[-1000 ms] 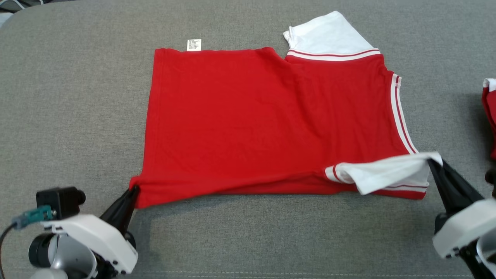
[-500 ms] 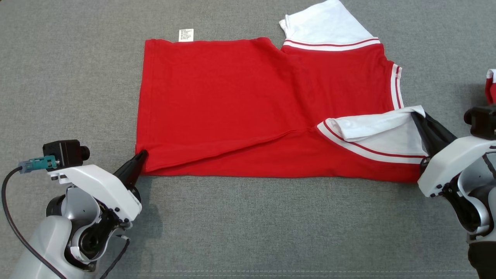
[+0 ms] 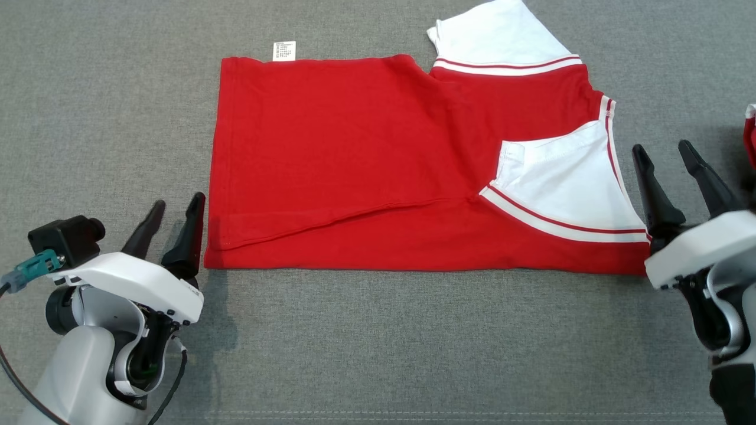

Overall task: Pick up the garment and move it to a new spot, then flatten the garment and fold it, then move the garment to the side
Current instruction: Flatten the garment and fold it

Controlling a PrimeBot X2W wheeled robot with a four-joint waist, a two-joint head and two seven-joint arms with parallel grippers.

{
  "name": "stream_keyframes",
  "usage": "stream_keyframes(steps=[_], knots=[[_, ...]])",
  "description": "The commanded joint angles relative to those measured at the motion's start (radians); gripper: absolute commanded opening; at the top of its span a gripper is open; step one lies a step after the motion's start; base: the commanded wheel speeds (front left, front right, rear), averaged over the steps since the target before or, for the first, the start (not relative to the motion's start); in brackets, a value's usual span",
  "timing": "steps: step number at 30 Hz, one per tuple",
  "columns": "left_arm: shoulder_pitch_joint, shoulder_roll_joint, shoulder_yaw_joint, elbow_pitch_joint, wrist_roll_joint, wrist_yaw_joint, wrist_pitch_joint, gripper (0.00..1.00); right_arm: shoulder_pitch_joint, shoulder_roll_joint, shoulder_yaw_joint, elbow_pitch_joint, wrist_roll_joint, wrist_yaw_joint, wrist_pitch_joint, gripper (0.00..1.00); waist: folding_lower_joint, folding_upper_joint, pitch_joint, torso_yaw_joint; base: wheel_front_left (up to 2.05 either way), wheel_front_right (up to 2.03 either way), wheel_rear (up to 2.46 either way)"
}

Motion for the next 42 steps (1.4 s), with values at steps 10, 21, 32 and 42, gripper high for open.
stream_keyframes(steps=[10, 21, 32, 42], knots=[[0.101, 0.024, 0.012, -0.091, 0.215, 0.138, -0.235, 1.00, 0.197, 0.082, -0.030, -0.077, -0.113, -0.003, -0.183, 1.00, 0.0000, 0.0000, -0.022, -0.013, 0.00, 0.00, 0.00], [0.222, 0.034, -0.018, -0.108, 0.210, 0.158, -0.189, 1.00, 0.315, 0.153, -0.081, -0.086, -0.148, -0.003, -0.218, 1.00, 0.0000, 0.0000, -0.080, -0.048, 0.00, 0.00, 0.00], [0.154, 0.053, -0.019, 0.002, 0.136, 0.097, -0.096, 1.00, 0.200, 0.144, -0.037, 0.046, -0.131, -0.003, -0.202, 1.00, 0.0000, 0.0000, -0.061, -0.074, 0.00, 0.00, 0.00], [0.082, 0.023, -0.031, 0.091, 0.084, 0.042, -0.072, 1.00, 0.094, 0.136, 0.030, 0.199, -0.107, -0.003, -0.192, 1.00, 0.0000, 0.0000, -0.032, -0.076, 0.00, 0.00, 0.00]])
